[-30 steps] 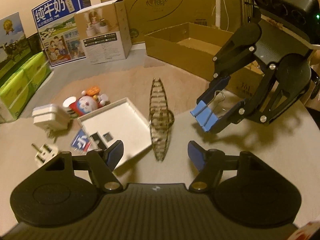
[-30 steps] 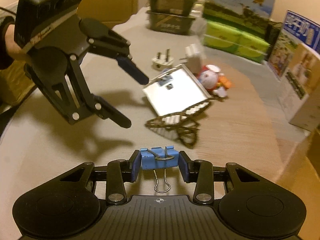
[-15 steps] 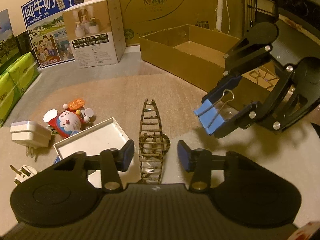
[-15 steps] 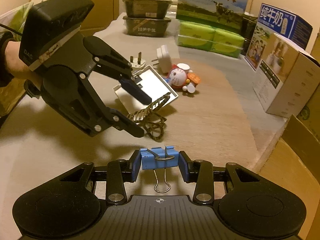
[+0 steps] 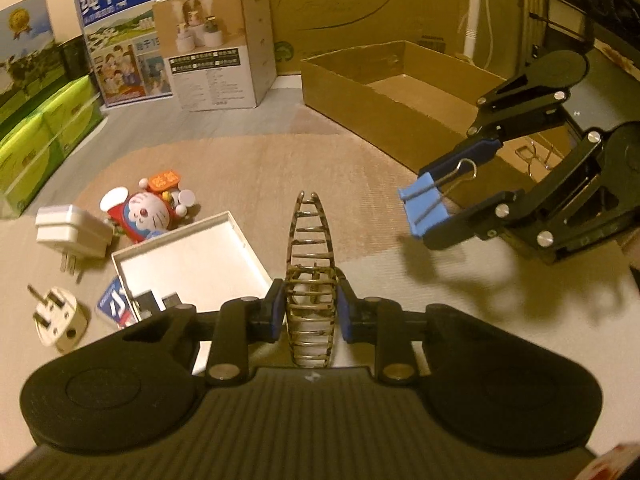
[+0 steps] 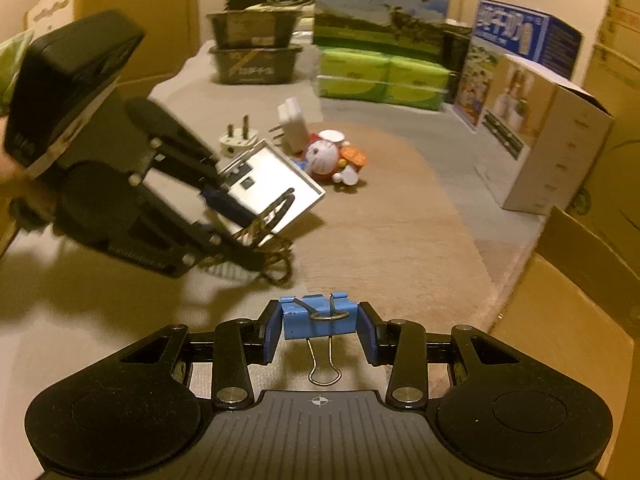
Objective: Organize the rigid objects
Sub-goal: 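Carry the wire spiral and binder clip with both tools over the box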
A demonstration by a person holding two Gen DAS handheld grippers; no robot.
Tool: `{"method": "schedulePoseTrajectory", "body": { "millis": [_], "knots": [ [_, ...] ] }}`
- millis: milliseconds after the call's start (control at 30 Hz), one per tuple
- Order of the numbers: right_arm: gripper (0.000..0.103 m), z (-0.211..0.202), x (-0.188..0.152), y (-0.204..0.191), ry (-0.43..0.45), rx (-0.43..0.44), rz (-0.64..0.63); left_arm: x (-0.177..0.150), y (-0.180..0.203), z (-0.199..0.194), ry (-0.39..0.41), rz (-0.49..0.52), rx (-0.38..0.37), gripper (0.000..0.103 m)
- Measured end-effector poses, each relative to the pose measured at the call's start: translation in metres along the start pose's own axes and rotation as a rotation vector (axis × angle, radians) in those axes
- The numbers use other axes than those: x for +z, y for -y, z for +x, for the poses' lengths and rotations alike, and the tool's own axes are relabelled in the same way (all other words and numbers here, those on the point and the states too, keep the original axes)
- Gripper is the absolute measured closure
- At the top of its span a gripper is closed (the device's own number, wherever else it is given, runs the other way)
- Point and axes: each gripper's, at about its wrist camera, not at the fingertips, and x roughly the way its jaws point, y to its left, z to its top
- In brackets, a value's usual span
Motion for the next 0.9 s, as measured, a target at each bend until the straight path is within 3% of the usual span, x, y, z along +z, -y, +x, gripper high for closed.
{"method": "schedulePoseTrajectory", "body": {
  "millis": [500,900],
  "knots": [
    [0.062,-0.059,-0.012,-0.018,0.109,-0.079,0.157,0.005,0.039,-0.049,0.045,-0.206,0.062,0.079],
    [0.062,-0.111,-0.028,-0.010,0.159,-0.201,0.301,0.030,0.074,-0.075,0.095,-0.215,0.073,0.079]
  ]
}}
